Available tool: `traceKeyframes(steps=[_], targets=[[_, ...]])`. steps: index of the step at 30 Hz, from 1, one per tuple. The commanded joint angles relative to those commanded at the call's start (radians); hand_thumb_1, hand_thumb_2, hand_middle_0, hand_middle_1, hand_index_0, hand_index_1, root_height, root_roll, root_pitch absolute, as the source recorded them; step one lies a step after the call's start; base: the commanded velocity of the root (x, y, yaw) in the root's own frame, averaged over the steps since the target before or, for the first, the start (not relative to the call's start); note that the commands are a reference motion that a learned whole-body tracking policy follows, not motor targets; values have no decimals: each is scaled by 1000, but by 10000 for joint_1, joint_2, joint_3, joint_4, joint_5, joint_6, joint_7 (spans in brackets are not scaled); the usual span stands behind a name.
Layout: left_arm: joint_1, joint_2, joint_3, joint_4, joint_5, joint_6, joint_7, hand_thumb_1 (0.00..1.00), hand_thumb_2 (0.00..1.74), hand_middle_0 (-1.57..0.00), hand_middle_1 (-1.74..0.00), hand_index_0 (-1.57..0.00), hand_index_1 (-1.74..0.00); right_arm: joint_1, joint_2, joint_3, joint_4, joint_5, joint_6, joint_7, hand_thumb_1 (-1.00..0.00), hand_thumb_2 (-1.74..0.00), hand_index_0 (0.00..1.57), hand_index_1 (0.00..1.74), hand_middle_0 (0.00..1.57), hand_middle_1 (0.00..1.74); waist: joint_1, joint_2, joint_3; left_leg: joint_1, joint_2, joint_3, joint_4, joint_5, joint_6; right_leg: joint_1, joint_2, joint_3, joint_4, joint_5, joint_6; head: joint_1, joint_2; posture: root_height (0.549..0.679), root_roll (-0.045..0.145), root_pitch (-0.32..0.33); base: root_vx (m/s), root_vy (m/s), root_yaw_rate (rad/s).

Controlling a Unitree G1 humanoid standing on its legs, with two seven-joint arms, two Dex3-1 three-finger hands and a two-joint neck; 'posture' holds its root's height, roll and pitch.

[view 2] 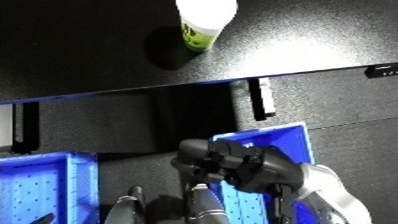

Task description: Pick up the object and place it into the box

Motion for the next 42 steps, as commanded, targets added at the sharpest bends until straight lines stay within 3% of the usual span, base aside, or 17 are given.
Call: traceKeyframes(steps=[4,8,10,13,15,18,20,25,30,35,42], targets=[[2,-187,-19,207,99,-130,-37,0,0,0,0,0,0,-489,550,-654,-338,1095,-1014,-760,0,0,0,0,0,0,-31,82,-68,6,-24,5,127,-89,35,38,28,28,45,-31,-18,117,313,619,30,-55,70,16,-2],[72,-327,10,252,177,-145,-58,0,0,0,0,0,0,-878,906,-1495,-494,1220,-2374,-1987,0,0,0,0,0,0,-98,163,-127,14,-35,28,254,-174,63,87,53,40,96,-60,-55,188,605,620,33,-60,72,23,4],[127,-379,25,219,181,-104,-60,0,0,0,0,0,0,-1014,993,-1986,-352,931,-3278,-2876,0,0,0,0,0,0,-143,209,-137,14,-42,51,309,-209,87,101,71,49,122,-71,-85,149,747,620,34,-62,62,35,-16],[203,-455,35,77,159,68,-6,0,0,0,0,0,0,-1139,976,-2629,134,-182,-4558,-4459,0,0,0,0,0,0,-206,280,-113,0,-61,90,420,-267,148,70,100,81,212,-88,-129,158,1015,618,35,-66,52,37,-34],[268,-493,37,-70,144,215,48,0,0,0,0,0,0,-1175,852,-2865,322,-1243,-4793,-5590,0,0,0,0,0,0,-237,321,-64,-24,-73,105,512,-305,200,13,114,114,305,-104,-156,203,1285,617,35,-69,49,30,-44],[375,-513,18,-265,108,356,105,0,0,0,0,0,0,-1251,509,-2863,299,-2739,-4392,-7098,0,0,0,0,0,0,-258,351,40,-63,-100,106,601,-327,268,-89,145,169,414,-117,-205,338,1651,615,34,-71,39,22,-46],[436,-519,13,-323,102,360,115,0,0,0,0,0,0,-1346,251,-2762,312,-3360,-4050,-7777,0,0,0,0,0,0,-255,355,111,-94,-114,100,629,-318,294,-160,165,199,469,-121,-239,495,1883,613,34,-71,26,20,-35],[485,-570,-30,-479,152,382,190,0,0,0,0,0,0,-1745,-317,-2249,571,-4269,-2977,-9285,0,0,0,0,0,0,-180,376,276,-164,-138,91,629,-255,299,-291,176,242,537,-103,-300,878,2194,612,34,-69,17,19,-4],[424,-600,-189,-664,154,544,309,0,0,0,0,0,0,-2457,-769,-1412,1133,-4808,-1976,-10398,0,0,0,0,0,0,-32,414,370,-137,-170,65,521,-181,293,-298,151,246,491,-87,-359,1378,2343,612,34,-70,22,9,26],[349,-588,-370,-792,153,710,326,0,0,0,0,0,0,-3236,-1024,-659,1801,-5041,-1235,-10706,0,0,0,0,0,0,145,493,430,-116,-230,25,444,-132,278,-294,120,231,481,-91,-408,1782,2456,612,35,-71,31,4,59],[273,-585,-449,-823,186,815,271,0,0,0,0,0,0,-4017,-1010,75,2618,-4972,-719,-10699,0,0,0,0,0,0,301,589,466,-95,-280,17,379,-109,257,-305,93,243,482,-111,-464,2310,2541,612,38,-70,28,8,52]])
